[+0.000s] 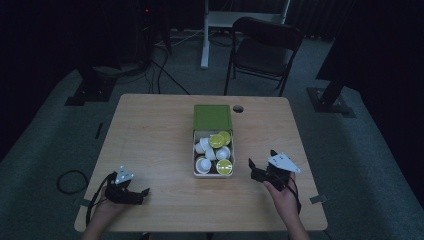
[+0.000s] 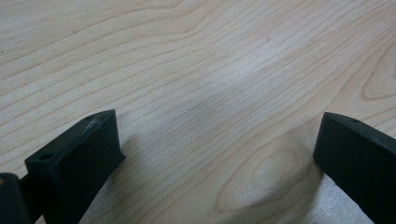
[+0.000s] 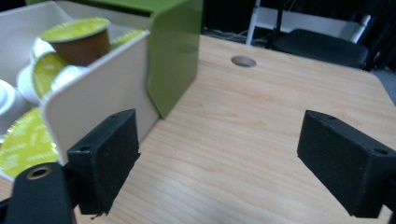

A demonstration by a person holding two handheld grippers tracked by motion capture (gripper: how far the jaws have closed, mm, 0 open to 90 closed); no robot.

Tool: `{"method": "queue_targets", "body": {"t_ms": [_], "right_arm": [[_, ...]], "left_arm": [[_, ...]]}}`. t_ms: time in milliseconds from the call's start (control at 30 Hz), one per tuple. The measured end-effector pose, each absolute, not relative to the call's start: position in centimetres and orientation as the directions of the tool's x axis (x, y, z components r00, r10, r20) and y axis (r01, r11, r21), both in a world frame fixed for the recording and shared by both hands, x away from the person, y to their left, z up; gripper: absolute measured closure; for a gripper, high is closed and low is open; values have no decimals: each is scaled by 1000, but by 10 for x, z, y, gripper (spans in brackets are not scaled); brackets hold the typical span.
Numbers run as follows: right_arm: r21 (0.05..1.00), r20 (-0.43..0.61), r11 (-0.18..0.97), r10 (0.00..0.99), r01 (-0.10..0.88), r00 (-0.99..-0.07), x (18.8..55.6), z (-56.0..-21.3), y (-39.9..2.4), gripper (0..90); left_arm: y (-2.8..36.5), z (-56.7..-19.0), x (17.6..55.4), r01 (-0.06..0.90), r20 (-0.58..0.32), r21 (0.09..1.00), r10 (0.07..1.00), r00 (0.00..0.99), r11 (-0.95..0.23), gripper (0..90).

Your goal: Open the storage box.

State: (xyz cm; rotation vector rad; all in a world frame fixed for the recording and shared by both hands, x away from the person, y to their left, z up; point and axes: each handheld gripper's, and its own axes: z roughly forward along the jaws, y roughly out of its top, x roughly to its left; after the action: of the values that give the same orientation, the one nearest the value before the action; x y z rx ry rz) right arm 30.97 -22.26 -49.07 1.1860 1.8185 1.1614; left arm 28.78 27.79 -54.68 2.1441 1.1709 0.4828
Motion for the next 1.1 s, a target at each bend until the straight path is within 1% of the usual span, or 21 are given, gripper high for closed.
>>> {"method": "queue_targets", "body": {"t_ms": [167, 233, 400, 533, 633, 800, 1100], "right_arm": [[905, -57, 194, 937, 378, -345, 311, -497, -230, 119], [889, -56, 190, 948, 417, -313, 312, -504, -237, 119], [871, -42, 168, 962, 463, -269, 313, -514, -245, 119], [858, -42, 169, 964, 485, -263, 314, -520, -250, 119], [853, -25, 149, 969, 500, -246, 314, -524, -254, 119], [836, -32, 149, 974, 528, -224, 316, -530, -261, 119], [797, -44, 169, 974, 580, -223, 319, -539, -272, 119]], "left_arm": [[278, -547, 288, 610, 14, 686, 845, 535, -397, 8], [278, -547, 288, 610, 15, 685, 844, 535, -399, 8], [278, -547, 288, 610, 15, 685, 844, 535, -399, 8], [278, -547, 288, 610, 15, 685, 845, 535, -399, 8], [278, -547, 288, 610, 15, 685, 845, 535, -399, 8], [278, -547, 288, 610, 15, 685, 845, 535, -399, 8], [278, -547, 288, 611, 15, 684, 845, 534, -399, 8]]}}
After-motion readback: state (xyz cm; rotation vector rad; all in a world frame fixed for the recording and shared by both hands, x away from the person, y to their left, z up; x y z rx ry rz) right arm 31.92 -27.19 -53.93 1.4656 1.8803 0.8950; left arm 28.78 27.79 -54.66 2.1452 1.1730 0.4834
